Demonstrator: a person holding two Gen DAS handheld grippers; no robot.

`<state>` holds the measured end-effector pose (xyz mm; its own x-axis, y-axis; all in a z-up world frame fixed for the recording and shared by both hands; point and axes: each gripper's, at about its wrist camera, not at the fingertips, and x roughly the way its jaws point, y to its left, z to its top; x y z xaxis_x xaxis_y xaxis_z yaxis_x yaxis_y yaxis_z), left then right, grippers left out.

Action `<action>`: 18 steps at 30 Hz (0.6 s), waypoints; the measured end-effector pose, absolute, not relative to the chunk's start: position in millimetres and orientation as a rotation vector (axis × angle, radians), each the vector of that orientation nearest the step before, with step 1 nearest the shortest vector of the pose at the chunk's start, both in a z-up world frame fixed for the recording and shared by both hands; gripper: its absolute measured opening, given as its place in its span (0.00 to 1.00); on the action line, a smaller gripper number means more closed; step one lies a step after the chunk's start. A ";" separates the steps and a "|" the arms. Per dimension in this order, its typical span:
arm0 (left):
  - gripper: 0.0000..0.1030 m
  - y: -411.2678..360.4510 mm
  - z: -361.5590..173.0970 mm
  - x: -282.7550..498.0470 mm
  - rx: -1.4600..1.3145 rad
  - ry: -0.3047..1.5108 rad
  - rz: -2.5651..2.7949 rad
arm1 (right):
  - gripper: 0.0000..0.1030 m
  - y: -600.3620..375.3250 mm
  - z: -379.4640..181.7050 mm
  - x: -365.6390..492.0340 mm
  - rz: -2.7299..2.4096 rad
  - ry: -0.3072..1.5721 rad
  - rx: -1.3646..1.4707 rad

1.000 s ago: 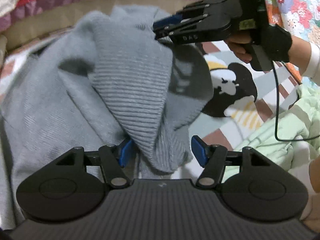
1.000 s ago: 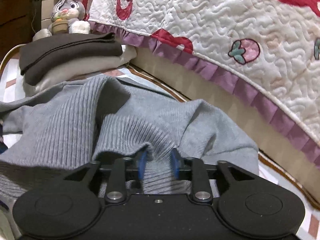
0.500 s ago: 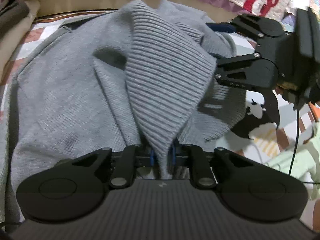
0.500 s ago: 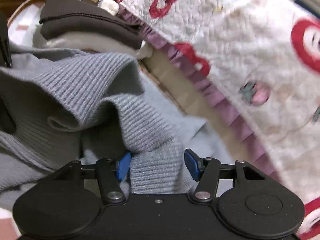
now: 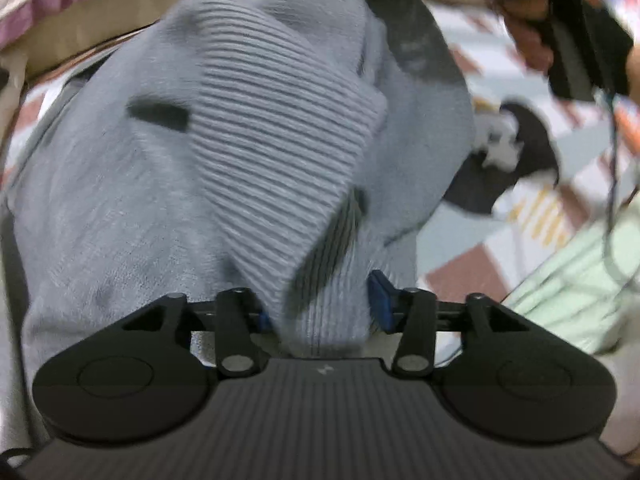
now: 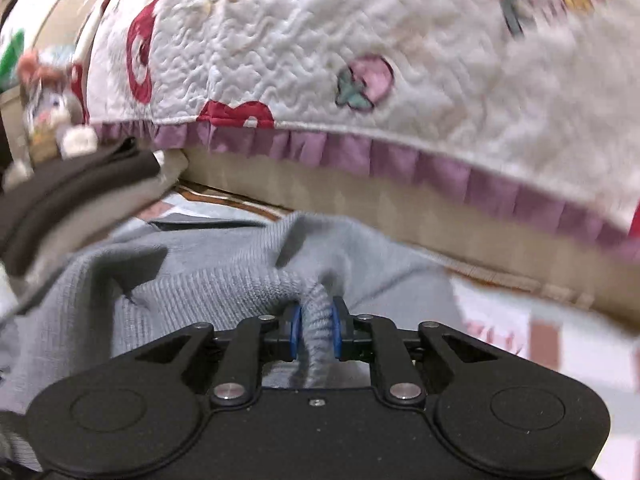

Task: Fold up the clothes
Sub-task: 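Lift the sweater with both grippers and lay it flat on the mat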

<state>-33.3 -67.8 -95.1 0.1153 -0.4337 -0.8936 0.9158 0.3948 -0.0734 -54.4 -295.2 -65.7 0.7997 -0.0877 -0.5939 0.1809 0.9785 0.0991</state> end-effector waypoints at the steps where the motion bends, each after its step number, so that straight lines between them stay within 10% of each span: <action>1: 0.45 -71.4 -100.2 -34.3 0.617 1.030 -1.054 | 0.28 -298.0 -71.8 -57.7 -0.126 0.631 0.196; 3: 0.47 -73.4 -105.8 -31.4 0.614 1.055 -1.031 | 0.46 -299.2 -85.1 -61.1 -0.080 0.656 0.241; 7: 0.48 -68.7 -106.3 -22.0 0.528 1.092 -1.025 | 0.46 -292.9 -106.4 -55.8 -0.064 0.703 0.165; 10: 0.23 -64.7 -104.4 -21.6 0.510 1.062 -1.008 | 0.27 -296.9 -97.9 -56.9 -0.087 0.624 0.175; 11: 0.15 -63.4 -103.4 -21.5 0.513 1.043 -0.997 | 0.06 -300.9 -91.2 -58.3 -0.085 0.588 0.206; 18: 0.08 -29.5 -50.6 -35.2 0.440 0.796 -0.825 | 0.02 -315.4 -41.5 -89.2 -0.163 0.464 0.311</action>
